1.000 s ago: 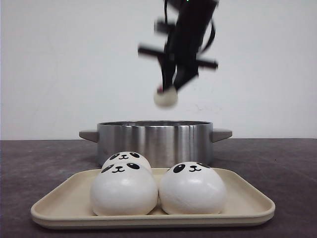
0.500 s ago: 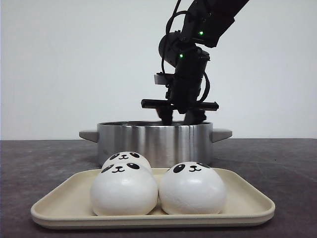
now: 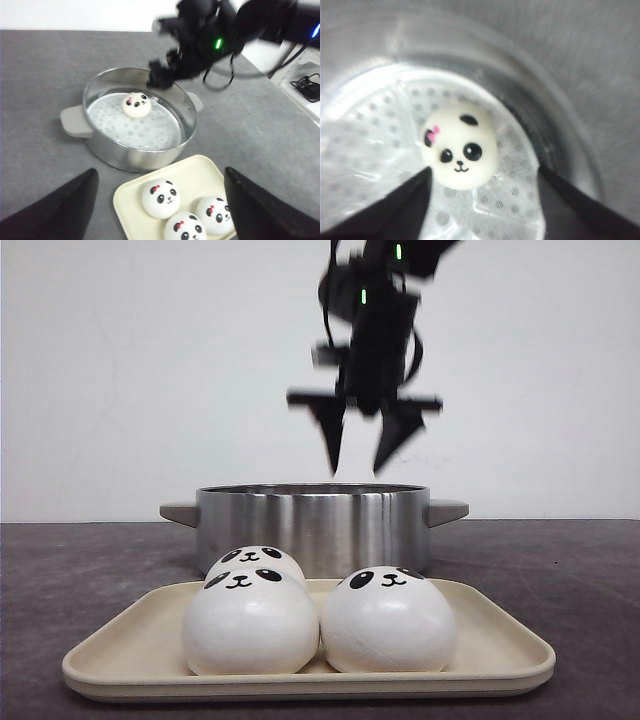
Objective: Steam buns
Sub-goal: 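Lower the left gripper and grasp the back panda bun nearest it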
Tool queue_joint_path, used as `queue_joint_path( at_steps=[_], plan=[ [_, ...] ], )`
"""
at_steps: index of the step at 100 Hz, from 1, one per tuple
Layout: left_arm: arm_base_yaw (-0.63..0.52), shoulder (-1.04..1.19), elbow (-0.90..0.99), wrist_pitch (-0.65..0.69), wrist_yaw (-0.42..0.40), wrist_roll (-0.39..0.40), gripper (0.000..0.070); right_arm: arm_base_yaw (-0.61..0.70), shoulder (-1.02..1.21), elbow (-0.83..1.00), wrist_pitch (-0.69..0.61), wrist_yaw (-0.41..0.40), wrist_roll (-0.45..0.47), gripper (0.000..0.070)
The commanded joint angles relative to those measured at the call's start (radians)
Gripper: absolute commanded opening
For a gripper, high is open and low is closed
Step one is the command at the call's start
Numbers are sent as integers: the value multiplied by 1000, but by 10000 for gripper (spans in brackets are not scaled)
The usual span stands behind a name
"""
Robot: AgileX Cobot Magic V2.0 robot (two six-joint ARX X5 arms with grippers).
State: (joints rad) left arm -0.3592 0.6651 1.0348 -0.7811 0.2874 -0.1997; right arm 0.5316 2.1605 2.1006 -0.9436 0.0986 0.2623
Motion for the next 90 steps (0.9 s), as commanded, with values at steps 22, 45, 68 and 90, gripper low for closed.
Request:
queue_joint_path(
  at_steps=[22,45,68,90],
  plan=[
    [-121,242,18,-10,13,-82,472,150,-355,138,-120,7,-71,14],
    [-246,529,18,13,11,-98,473,338,-658,138,-101,90,-60,13],
    [-312,779,18,139,1,-113,477,430,-804,138,-114,211,-51,13],
    [-327,908,18,207,-108,-154,649,430,-845,138,-184,266,-18,13]
  ],
)
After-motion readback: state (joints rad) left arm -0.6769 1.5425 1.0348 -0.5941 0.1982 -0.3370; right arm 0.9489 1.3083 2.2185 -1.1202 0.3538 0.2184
